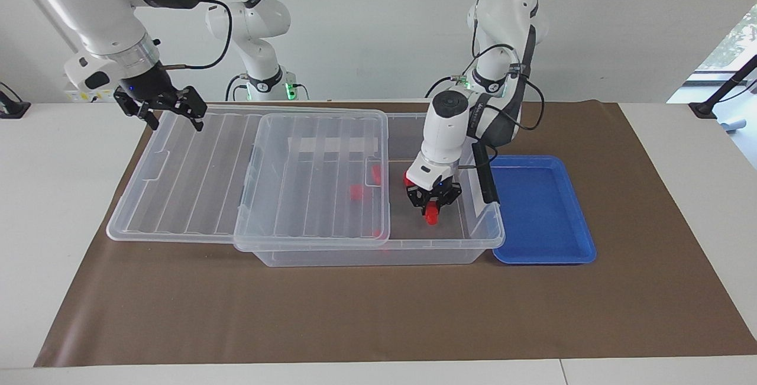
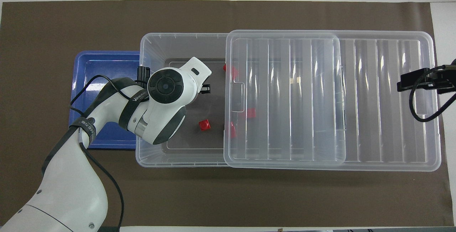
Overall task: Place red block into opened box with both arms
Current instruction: 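Carry the red block with the left gripper into the opened box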
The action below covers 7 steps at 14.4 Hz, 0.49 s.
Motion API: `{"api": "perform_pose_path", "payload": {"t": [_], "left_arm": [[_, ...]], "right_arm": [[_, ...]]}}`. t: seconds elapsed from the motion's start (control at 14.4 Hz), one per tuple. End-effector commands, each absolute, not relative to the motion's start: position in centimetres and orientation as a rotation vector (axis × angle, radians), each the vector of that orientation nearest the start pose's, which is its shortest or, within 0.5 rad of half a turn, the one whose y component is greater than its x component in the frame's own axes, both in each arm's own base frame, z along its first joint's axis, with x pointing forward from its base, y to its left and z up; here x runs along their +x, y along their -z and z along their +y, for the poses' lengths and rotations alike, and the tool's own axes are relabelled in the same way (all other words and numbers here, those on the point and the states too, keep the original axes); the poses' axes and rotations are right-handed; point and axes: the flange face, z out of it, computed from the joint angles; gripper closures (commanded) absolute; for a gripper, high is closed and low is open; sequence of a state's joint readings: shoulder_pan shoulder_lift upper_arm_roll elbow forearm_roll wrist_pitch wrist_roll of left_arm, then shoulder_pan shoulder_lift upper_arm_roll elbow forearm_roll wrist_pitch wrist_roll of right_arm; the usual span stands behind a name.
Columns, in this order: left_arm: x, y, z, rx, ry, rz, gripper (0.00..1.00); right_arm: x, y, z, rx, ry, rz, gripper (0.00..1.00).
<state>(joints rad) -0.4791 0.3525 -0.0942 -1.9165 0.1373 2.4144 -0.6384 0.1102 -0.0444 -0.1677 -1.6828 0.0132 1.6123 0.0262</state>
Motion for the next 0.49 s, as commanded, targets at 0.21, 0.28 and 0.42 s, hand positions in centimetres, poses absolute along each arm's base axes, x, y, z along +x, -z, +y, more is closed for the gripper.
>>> {"api": "perform_pose_path", "payload": {"t": [0.21,0.28,0.42], "left_arm": [[54.33,-31.53,-34.52,-3.173,0.321,-0.063,1.00],[54.28,-31.53,-34.61,-3.177,0.317,-0.102,0.69],[54.05,-31.51,-34.67,-3.171,0.302,-0.110,0.00]], "right_arm": [[53.50,-59.74,-3.31,-3.107,-0.077,0.146,0.00],[53.52,-59.76,-3.39,-3.107,-0.074,0.146,0.00],[53.58,-59.81,-3.48,-3.108,-0.064,0.118,0.00]]}}
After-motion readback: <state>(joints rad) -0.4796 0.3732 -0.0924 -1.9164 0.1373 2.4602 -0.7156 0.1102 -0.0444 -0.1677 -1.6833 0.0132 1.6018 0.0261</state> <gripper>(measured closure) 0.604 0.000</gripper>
